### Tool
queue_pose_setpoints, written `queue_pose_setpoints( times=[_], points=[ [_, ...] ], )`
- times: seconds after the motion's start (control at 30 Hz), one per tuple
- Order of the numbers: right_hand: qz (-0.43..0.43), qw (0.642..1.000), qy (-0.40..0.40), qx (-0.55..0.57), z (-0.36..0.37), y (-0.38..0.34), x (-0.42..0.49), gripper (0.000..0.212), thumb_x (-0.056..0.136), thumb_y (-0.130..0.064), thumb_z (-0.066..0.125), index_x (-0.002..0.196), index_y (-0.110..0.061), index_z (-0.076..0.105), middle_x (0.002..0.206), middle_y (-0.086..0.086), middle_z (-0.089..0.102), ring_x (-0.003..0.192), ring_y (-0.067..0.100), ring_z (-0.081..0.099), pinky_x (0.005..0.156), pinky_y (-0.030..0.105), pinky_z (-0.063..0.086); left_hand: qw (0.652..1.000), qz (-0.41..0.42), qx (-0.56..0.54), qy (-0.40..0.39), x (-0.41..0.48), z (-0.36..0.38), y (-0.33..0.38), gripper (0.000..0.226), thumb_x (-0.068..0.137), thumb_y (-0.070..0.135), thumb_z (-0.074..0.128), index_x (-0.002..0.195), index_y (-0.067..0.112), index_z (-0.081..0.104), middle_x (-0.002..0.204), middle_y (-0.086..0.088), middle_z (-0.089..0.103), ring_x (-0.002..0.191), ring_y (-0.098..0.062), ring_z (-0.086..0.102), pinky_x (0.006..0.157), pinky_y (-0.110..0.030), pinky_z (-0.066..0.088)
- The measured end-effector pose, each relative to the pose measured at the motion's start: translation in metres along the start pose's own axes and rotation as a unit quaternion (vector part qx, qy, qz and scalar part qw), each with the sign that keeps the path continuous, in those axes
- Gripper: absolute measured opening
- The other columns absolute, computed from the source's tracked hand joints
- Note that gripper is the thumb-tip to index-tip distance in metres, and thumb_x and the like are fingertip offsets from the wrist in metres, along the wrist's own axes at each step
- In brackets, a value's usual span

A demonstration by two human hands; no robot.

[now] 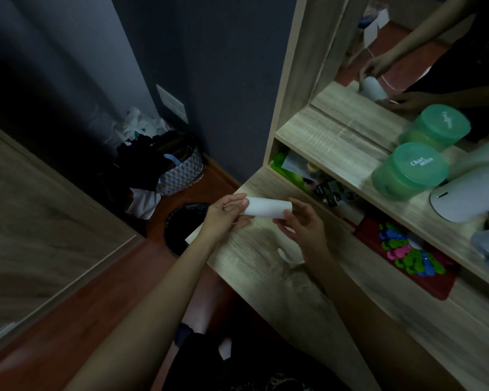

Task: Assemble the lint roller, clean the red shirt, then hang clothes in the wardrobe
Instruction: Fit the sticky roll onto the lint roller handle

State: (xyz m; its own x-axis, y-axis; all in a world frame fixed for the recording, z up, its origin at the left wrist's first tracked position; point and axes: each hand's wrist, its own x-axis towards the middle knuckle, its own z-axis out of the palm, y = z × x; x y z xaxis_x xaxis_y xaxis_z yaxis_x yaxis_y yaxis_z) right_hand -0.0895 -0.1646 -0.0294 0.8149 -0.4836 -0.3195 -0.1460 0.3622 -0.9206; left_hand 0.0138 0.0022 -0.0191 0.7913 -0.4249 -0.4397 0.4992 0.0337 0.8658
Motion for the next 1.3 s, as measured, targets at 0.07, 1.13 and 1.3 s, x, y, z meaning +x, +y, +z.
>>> queue_pose_setpoints(
  times=[0.07,1.13,1.3],
  points=[
    [-0.014,1.000,0.000,-0.025,-0.002,0.000,0.000,0.037,0.089,-0.006,0.059,0.125,-0.003,0.051,0.127,0.019,0.055,0.113,0.035,0.059,0.081,0.034,0.058,1.000,-0.010,0.003,-0.027,0.000,-0.002,0.002,0.030,0.090,0.014,0.065,0.120,0.011,0.064,0.104,-0.016,0.071,0.088,-0.028,0.072,0.075,-0.027,0.060],
    [-0.104,0.849,0.068,-0.514,-0.084,0.017,-0.041,0.071,0.079,-0.064,0.058,0.135,-0.024,0.044,0.127,0.004,0.051,0.113,0.019,0.049,0.091,0.039,0.046,0.950,-0.059,0.278,-0.133,0.006,0.012,-0.001,0.034,0.083,0.020,0.073,0.111,0.003,0.067,0.097,-0.009,0.071,0.071,-0.005,0.069,0.057,-0.014,0.052],
    [-0.081,0.778,0.020,-0.622,-0.087,0.039,-0.052,0.069,0.077,-0.061,0.060,0.135,-0.028,0.044,0.135,0.007,0.045,0.118,0.025,0.048,0.094,0.041,0.044,0.958,-0.077,0.251,-0.117,0.005,0.015,-0.003,0.031,0.084,0.016,0.072,0.112,0.003,0.065,0.094,-0.008,0.070,0.067,-0.004,0.069,0.054,-0.015,0.051]
  ],
)
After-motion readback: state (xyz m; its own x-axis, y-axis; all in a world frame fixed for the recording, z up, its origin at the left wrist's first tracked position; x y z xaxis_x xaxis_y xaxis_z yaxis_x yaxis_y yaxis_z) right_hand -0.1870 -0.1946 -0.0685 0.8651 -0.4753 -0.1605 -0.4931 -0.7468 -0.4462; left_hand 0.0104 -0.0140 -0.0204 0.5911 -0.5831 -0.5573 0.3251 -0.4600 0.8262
